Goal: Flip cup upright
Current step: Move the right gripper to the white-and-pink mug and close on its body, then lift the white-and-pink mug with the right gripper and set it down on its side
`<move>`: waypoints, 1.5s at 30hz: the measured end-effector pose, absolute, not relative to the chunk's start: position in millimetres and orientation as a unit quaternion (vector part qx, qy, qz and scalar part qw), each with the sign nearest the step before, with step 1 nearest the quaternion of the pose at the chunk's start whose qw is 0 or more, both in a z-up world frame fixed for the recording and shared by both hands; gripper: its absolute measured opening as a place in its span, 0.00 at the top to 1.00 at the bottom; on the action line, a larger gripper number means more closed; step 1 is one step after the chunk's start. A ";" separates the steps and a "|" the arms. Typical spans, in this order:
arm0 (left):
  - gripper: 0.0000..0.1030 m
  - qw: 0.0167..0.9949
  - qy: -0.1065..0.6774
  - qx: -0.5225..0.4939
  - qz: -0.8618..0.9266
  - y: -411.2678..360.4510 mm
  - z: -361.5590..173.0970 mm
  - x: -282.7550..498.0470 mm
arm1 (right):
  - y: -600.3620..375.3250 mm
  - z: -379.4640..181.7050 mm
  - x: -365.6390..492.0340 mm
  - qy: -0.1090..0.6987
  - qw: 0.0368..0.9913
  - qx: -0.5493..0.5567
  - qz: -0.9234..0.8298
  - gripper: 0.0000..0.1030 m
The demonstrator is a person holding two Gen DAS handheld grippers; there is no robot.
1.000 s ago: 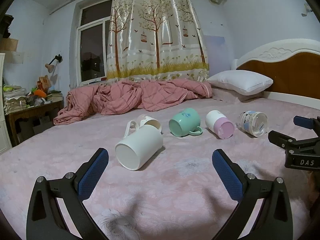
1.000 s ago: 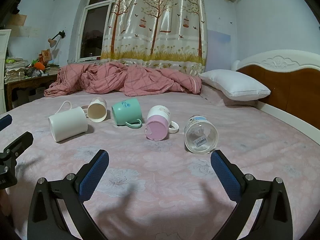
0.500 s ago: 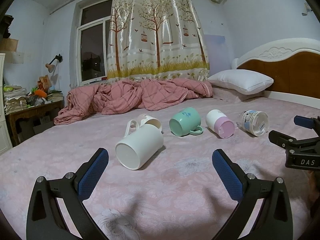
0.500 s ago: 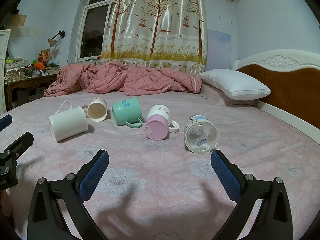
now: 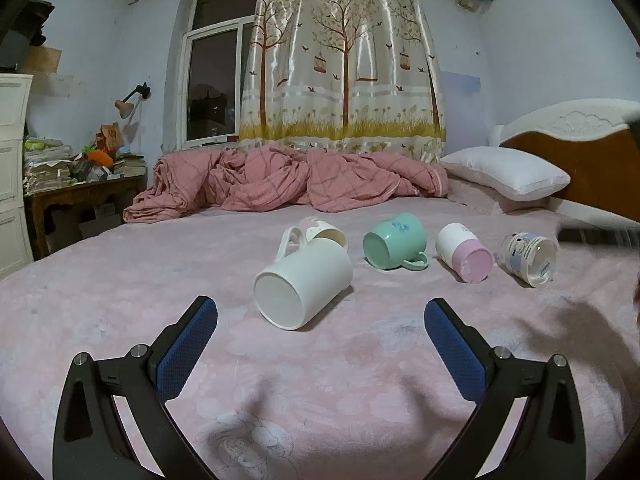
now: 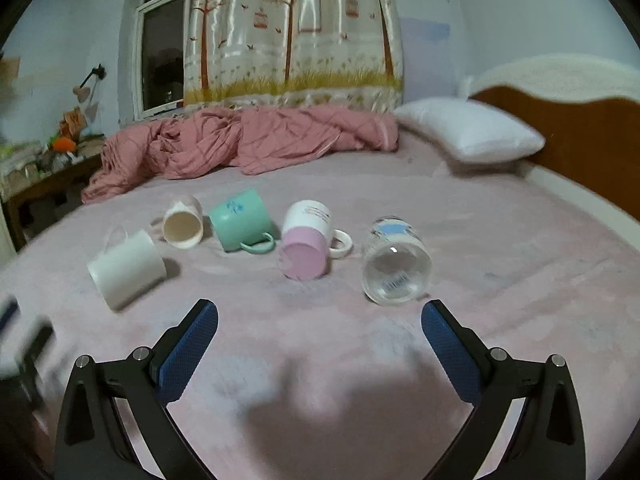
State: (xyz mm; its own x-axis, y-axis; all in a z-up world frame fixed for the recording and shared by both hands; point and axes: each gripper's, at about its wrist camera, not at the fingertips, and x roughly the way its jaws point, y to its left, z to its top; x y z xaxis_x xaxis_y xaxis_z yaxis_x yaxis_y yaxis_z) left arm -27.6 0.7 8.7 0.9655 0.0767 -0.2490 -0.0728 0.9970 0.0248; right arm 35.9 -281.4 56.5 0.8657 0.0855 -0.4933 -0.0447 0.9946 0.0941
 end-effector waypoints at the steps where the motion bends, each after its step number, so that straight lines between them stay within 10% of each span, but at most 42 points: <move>1: 0.00 0.991 0.128 0.010 0.039 0.5 8.4 -26.5 | -282.9 65.6 53.9 0.282 0.958 0.046 0.030 0.00; 25: 0.00 0.989 0.138 0.016 0.054 -3.5 5.8 -18.8 | -237.1 4.6 320.4 0.524 0.851 0.041 -0.009 0.15; 45: 0.00 0.989 0.134 0.013 0.054 -5.1 3.9 -19.4 | -225.4 50.2 204.3 0.505 0.856 0.038 0.108 0.28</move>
State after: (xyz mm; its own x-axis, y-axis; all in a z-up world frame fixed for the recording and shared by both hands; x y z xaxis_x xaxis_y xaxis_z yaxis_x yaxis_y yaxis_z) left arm -19.4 -5.1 3.9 0.9582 0.1096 -0.2641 -0.1024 0.9939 0.0410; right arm 204.3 -225.4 50.2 0.4669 0.2228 -0.8558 -0.1464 0.9739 0.1737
